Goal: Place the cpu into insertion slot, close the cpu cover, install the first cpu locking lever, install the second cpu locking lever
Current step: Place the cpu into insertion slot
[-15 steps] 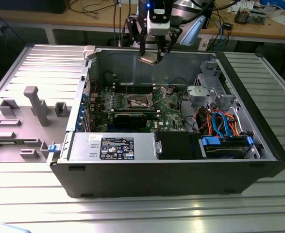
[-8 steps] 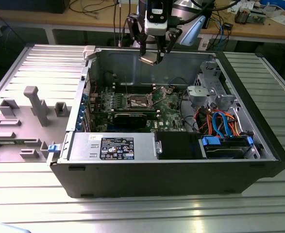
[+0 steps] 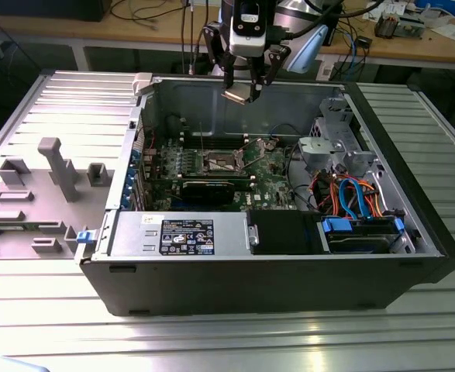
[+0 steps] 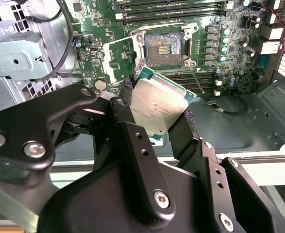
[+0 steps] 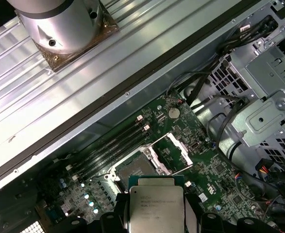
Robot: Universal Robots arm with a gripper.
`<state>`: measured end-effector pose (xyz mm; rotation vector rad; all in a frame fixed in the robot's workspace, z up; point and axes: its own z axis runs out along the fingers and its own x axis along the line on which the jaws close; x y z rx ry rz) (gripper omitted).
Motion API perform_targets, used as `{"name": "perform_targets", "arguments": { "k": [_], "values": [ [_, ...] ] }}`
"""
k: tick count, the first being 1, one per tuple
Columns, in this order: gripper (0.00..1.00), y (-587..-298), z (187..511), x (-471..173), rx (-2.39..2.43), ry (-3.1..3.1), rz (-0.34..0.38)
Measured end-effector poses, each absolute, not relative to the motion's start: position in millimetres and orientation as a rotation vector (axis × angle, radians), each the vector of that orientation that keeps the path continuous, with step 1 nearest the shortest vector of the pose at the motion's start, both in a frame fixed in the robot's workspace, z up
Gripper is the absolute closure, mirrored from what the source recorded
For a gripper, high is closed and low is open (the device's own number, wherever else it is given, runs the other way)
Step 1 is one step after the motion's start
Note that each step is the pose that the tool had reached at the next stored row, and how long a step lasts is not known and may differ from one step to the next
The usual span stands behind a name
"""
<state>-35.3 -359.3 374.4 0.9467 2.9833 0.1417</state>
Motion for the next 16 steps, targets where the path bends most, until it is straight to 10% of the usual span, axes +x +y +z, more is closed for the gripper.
{"name": "perform_targets", "arguments": {
  "k": [16],
  "values": [
    [0.46,-359.3,374.3,-35.3,1.021,2.957,0.141]
  ]
}}
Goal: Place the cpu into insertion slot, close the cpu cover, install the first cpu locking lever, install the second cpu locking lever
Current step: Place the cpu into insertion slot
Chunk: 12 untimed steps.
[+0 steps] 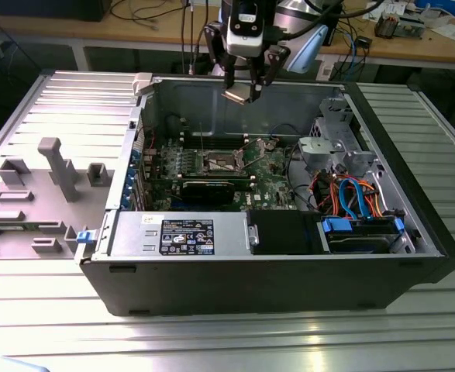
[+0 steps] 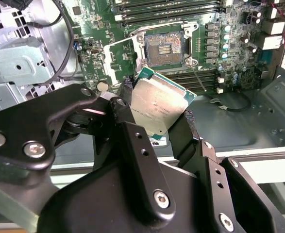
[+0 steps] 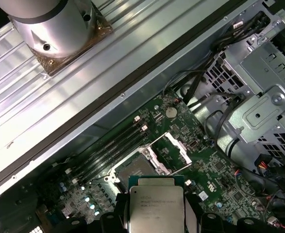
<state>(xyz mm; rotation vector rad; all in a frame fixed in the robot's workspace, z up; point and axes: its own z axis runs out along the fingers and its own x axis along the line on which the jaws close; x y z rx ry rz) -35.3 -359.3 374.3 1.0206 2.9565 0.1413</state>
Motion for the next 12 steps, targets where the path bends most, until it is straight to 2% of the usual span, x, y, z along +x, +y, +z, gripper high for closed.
{"name": "perform_targets", "arguments": {
  "k": [12],
  "values": [
    [0.46,-359.3,374.3,-35.3,1.145,2.907,0.140]
  ]
}}
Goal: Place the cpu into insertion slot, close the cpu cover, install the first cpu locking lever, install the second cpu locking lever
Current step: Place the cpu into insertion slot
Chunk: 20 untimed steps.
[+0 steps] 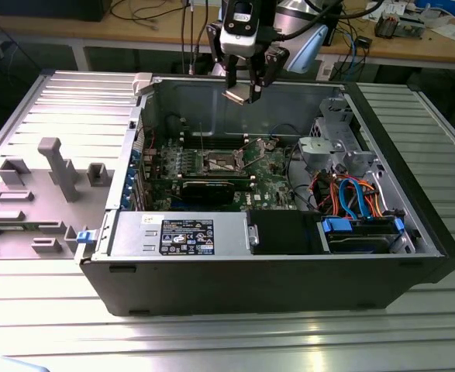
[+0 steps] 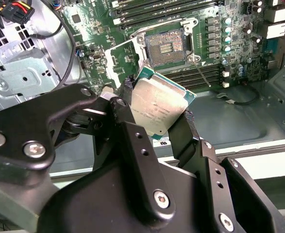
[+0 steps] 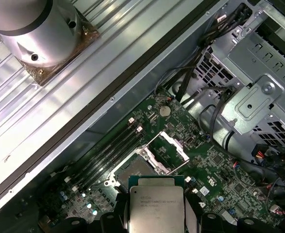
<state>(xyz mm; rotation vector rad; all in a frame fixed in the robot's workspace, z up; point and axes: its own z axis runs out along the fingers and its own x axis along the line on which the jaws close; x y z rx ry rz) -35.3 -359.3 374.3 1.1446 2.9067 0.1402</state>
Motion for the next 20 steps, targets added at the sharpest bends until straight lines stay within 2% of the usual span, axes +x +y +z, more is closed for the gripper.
{"name": "perform_targets", "arguments": {
  "k": [20],
  "values": [
    [0.46,-359.3,374.2,-35.3,1.229,2.869,0.139]
  ]
}}
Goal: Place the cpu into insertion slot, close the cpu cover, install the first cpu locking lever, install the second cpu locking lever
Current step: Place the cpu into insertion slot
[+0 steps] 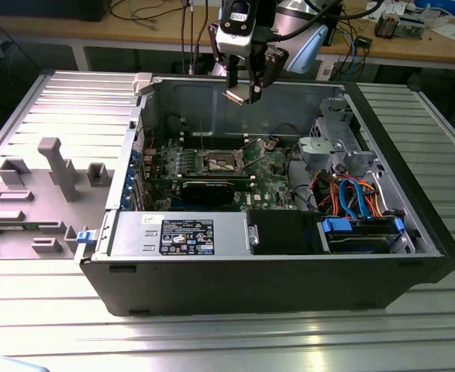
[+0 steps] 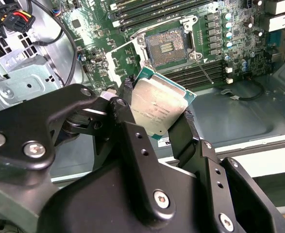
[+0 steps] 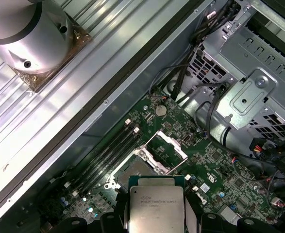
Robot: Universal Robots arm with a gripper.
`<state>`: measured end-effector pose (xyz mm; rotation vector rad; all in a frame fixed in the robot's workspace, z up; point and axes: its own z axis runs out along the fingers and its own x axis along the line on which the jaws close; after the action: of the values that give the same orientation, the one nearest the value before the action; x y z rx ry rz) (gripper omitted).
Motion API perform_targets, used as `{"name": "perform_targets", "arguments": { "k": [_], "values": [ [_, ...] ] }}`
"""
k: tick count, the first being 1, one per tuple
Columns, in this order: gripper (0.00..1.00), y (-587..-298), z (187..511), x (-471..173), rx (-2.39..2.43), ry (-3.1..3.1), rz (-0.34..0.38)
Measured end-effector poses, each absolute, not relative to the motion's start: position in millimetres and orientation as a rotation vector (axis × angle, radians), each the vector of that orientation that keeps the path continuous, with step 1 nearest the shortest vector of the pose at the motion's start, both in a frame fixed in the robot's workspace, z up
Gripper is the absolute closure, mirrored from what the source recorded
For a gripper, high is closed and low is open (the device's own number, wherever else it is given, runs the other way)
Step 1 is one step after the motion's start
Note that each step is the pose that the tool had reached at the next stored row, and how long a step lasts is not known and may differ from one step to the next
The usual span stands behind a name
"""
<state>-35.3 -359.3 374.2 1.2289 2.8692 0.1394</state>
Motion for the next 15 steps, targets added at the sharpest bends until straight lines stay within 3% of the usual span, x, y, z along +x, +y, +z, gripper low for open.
{"name": "perform_targets", "arguments": {
  "k": [15],
  "values": [
    [0.46,-359.6,373.7,-39.6,1.430,2.767,0.137]
  ]
}}
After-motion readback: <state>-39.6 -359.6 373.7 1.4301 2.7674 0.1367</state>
